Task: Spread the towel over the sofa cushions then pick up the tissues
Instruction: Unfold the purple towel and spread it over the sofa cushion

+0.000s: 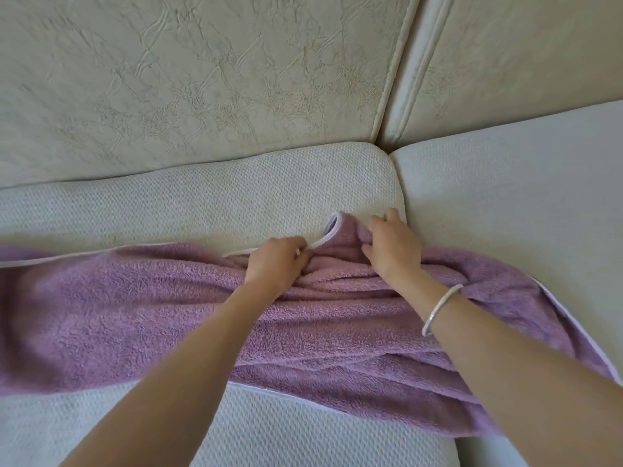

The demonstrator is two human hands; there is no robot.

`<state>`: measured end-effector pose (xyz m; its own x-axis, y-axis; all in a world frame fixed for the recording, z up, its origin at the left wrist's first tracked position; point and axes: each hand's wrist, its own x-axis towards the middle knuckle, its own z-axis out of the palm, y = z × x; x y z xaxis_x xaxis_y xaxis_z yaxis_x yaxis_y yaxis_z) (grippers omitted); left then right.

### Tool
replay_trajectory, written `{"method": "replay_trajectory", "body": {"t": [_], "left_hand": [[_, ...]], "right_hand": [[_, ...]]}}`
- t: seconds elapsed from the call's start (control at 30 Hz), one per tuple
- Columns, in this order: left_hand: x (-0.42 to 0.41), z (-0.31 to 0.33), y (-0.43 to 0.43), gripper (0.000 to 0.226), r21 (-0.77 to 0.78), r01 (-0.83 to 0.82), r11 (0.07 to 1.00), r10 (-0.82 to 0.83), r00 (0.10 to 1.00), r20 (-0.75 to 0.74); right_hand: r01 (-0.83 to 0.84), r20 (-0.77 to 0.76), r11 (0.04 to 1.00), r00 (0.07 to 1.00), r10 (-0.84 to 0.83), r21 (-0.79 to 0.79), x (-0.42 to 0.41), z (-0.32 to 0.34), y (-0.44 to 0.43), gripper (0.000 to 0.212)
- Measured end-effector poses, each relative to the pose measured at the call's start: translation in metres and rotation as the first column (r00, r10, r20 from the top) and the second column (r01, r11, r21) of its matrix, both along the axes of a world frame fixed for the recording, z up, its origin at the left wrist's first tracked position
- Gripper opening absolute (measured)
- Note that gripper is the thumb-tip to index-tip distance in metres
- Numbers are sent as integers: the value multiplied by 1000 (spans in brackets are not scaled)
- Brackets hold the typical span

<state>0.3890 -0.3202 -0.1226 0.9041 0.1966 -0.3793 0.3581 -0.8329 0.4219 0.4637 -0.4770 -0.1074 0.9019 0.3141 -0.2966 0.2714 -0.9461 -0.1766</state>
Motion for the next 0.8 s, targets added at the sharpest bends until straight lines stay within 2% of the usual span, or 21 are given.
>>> {"method": "replay_trajectory", "body": {"t": [0.13,0.27,0.37,0.53,0.8], "left_hand": [[24,18,-19,22,-53,-170,984,177,954,241],[54,38,-52,18,-105,-177,979,202,919,339],[74,46,-88,27,-138,-109,984,148,939,310],[103,52,-159,47,-162,-26,986,53,984,169],[164,52,-262,59,-144,17,989,5,988,154]], "right_hand": [[88,71,989,993,-97,123,14,7,-15,17],[150,143,970,974,-179,191,34,19,-45,16],[175,183,968,961,-208,182,51,29,-80,15],[163,183,975,965,-189,150,80,42,-150,19],[165,194,975,962,-192,146,131,46,-255,21]]}}
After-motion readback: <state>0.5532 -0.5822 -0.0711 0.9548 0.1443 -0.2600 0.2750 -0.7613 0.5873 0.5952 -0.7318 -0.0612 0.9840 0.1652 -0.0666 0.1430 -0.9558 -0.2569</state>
